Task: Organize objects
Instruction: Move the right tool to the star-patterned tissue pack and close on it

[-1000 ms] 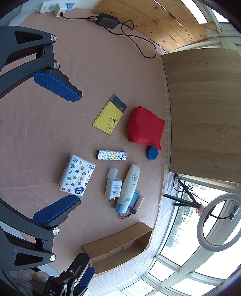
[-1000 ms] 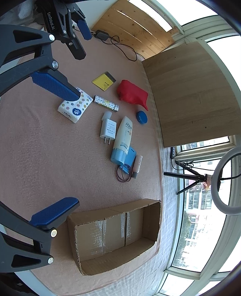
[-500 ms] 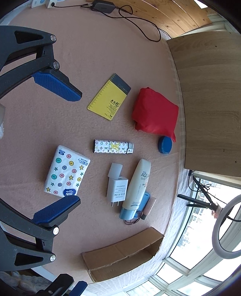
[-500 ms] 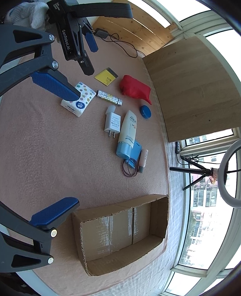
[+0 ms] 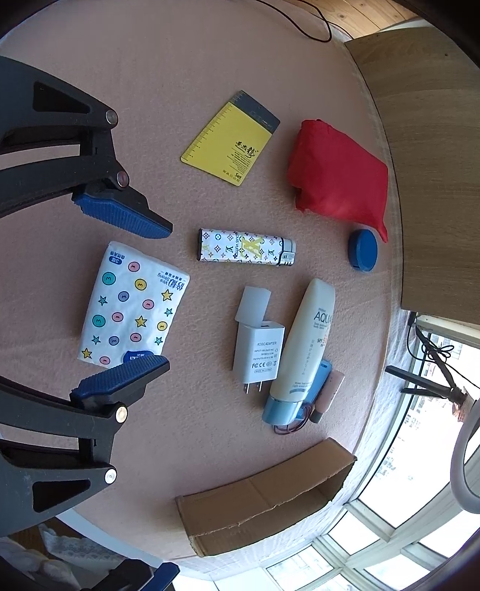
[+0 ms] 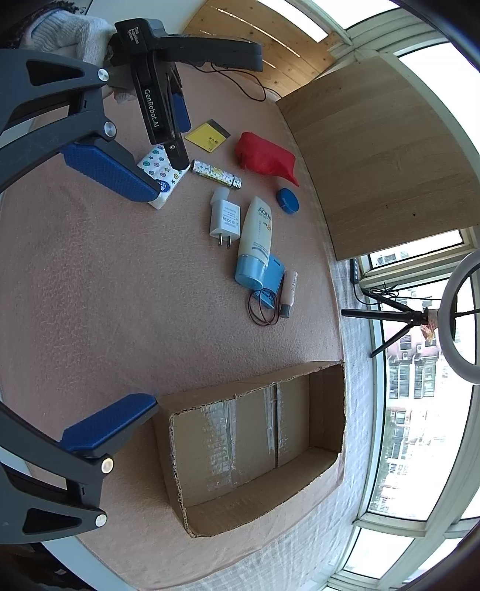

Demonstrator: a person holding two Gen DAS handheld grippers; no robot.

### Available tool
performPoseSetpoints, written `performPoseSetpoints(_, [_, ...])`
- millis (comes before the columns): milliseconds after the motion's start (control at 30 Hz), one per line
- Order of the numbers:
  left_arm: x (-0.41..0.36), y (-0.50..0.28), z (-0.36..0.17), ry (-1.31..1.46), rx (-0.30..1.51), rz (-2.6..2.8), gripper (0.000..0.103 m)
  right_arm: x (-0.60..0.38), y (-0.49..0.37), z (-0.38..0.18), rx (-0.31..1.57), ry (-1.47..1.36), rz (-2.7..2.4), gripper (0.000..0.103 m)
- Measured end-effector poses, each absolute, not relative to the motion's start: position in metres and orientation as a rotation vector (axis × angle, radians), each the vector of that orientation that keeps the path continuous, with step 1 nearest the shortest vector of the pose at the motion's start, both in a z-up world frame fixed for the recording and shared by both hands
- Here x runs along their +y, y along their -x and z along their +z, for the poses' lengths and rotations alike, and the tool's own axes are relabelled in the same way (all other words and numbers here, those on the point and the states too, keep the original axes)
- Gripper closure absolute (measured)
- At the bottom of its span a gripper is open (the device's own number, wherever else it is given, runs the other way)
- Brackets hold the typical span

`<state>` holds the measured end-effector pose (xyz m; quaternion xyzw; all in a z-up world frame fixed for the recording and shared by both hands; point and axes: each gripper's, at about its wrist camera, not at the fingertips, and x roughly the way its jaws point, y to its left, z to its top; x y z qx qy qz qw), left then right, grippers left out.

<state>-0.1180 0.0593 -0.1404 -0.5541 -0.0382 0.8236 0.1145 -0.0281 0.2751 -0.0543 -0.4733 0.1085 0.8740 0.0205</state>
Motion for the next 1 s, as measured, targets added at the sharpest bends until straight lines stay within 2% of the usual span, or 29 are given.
performPoseSetpoints(167, [0.073,0.113,-0.148,1.611,-0.087,2.371,0.052,0.278,0.029,-0.056,0.341,1.474,2.703,0.000])
performPoseSetpoints(267, [0.084,0.110,-0.148,1.578,-0.058,2.348,0.054,0.279,0.029,-0.058,0.345,1.479,2.702,0.000])
performPoseSetpoints(533, [0.101,0.102,-0.145,1.523,-0.042,2.332,0.054,0.284,0.029,-0.064,0.362,1.508,2.693,0.000])
performPoseSetpoints(767, [0.060,0.079,-0.134,1.546,-0.193,2.386,0.050,0.281,0.045,-0.069,0.349,1.578,2.748,0.000])
performPoseSetpoints(1000, [0.047,0.054,-0.147,1.605,-0.349,2.346,0.050,0.255,0.082,-0.083,0.282,1.799,2.847,0.001])
